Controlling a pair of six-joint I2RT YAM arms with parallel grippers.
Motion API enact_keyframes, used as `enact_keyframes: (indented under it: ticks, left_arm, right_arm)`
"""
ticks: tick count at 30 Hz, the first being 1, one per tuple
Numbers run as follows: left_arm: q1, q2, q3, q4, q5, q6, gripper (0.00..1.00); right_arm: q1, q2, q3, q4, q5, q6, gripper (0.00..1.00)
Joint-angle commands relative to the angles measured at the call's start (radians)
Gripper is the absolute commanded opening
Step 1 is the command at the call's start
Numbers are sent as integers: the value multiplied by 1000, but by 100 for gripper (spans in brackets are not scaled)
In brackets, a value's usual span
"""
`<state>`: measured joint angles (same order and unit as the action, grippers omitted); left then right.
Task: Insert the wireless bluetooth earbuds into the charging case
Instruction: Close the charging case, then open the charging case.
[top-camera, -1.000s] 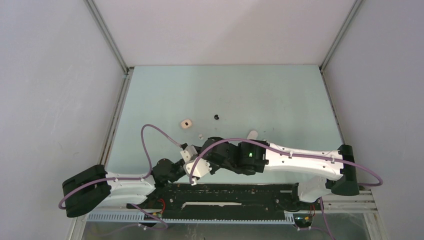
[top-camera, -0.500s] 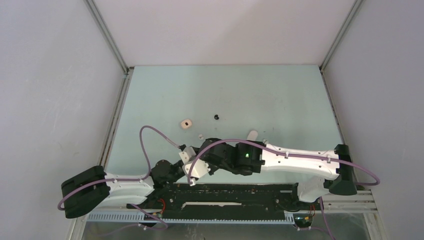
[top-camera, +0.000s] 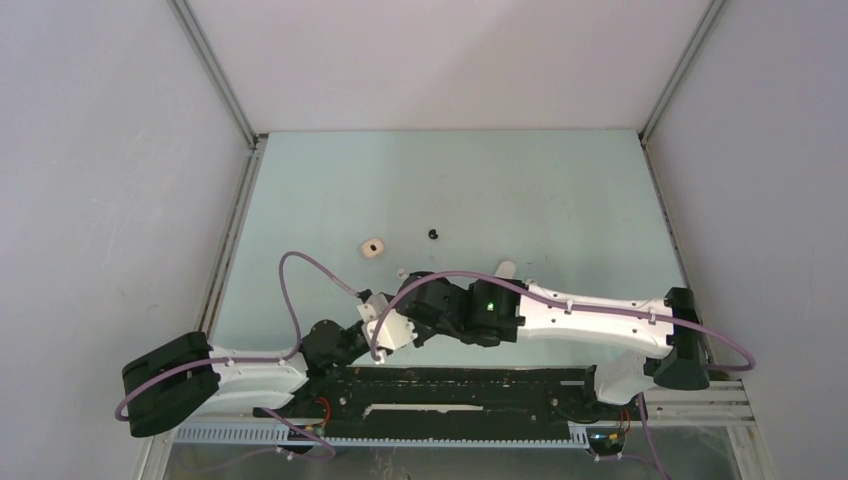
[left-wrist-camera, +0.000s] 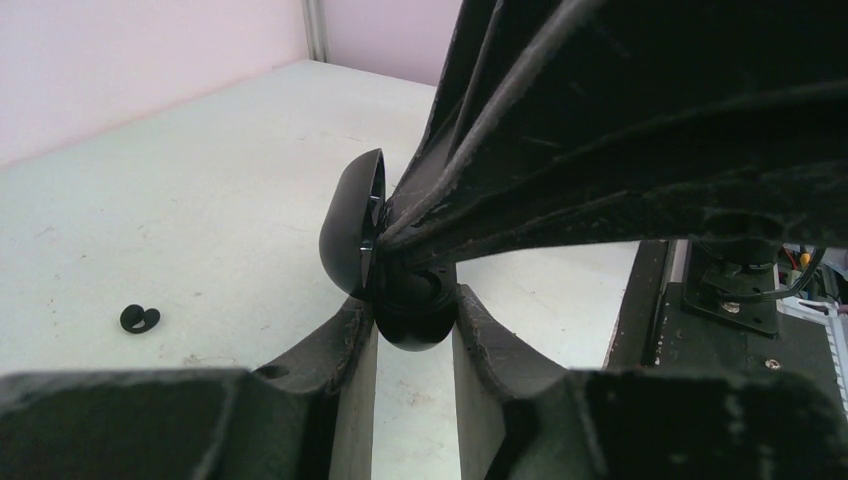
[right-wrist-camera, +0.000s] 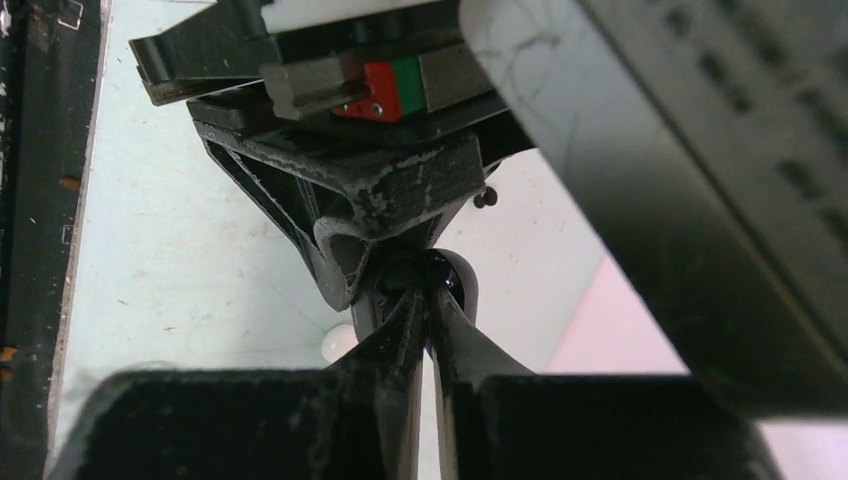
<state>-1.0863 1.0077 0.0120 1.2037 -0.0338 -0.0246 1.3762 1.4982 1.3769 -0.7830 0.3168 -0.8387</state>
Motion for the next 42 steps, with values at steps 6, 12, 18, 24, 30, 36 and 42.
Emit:
enact_keyframes:
  ticks: [6,12,18,24,30,36,42]
  left_arm:
    - [-4,2,-6,91,26,23,0]
    - [-4,29,-2,90,26,23,0]
    - [-4,40,2,91,26,23,0]
    - [-4,54,4,91,22,52,0]
    - [-3,32,-6,79,69,34,0]
    - [-4,-138,72,-304,185,87,0]
    - [-4,-158,47,-302,184,130,0]
  right_arm:
    - [-28,-12,58,-14,-22,25,26]
    - [-18,-69,210,-143,-84,27,29]
    - [-109,-168,254,-258,-188,52,34]
    - [-417,-219,234,-245,-404,84,37]
    - [-737,-104,280,-387,-839,68,51]
    - [-665,-87,145,-452,-988,-4,72]
    - [-532,-175,-52,-236,-982,116,87]
